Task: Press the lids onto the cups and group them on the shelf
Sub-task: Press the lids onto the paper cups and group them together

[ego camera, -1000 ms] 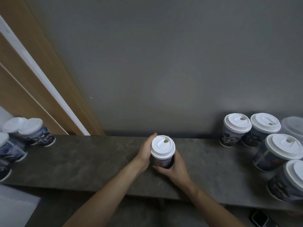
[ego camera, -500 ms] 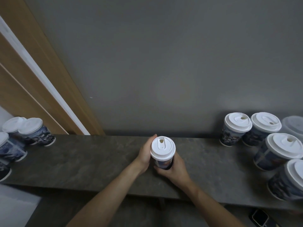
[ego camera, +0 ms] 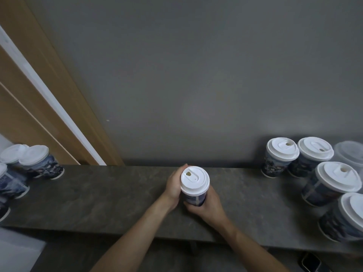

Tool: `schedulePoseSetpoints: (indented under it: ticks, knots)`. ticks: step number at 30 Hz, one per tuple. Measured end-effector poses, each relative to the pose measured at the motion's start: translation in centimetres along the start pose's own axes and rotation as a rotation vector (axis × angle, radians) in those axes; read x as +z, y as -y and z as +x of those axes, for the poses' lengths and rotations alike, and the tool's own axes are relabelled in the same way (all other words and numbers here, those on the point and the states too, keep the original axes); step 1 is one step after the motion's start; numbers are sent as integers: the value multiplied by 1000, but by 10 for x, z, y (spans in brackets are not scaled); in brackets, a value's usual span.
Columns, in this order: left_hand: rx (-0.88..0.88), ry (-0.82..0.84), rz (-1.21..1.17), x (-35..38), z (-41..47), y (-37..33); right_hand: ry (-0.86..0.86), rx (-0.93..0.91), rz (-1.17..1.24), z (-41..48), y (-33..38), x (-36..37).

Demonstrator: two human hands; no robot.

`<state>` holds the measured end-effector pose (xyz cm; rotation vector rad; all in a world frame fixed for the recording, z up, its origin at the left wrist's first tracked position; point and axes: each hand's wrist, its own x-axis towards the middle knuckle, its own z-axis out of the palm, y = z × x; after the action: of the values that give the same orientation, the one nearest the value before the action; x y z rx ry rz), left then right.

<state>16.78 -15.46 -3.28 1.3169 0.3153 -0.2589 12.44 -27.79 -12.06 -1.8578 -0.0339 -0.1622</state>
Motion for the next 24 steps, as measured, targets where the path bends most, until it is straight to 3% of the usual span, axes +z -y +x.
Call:
schedulePoseSetpoints:
  ticks: [4,10,14,18,21,24]
  knots:
    - [112,-177,-36,6,-10,11,-43,33,72,-1,-1,4]
    - [-95,228,38,-1,4,-15,6,7,51,1,3,-4]
    - [-29,5,-34,-2,9,-1,27,47,54,2,1,-3]
    - [-56,-117,-207,-2,17,2,0,113,122,2,3,-3]
    - [-132,-19,-316,-2,19,-15,36,217,245,5,24,-13]
    - [-89,146,-283,-4,9,-30,134,365,502,4,58,-25]
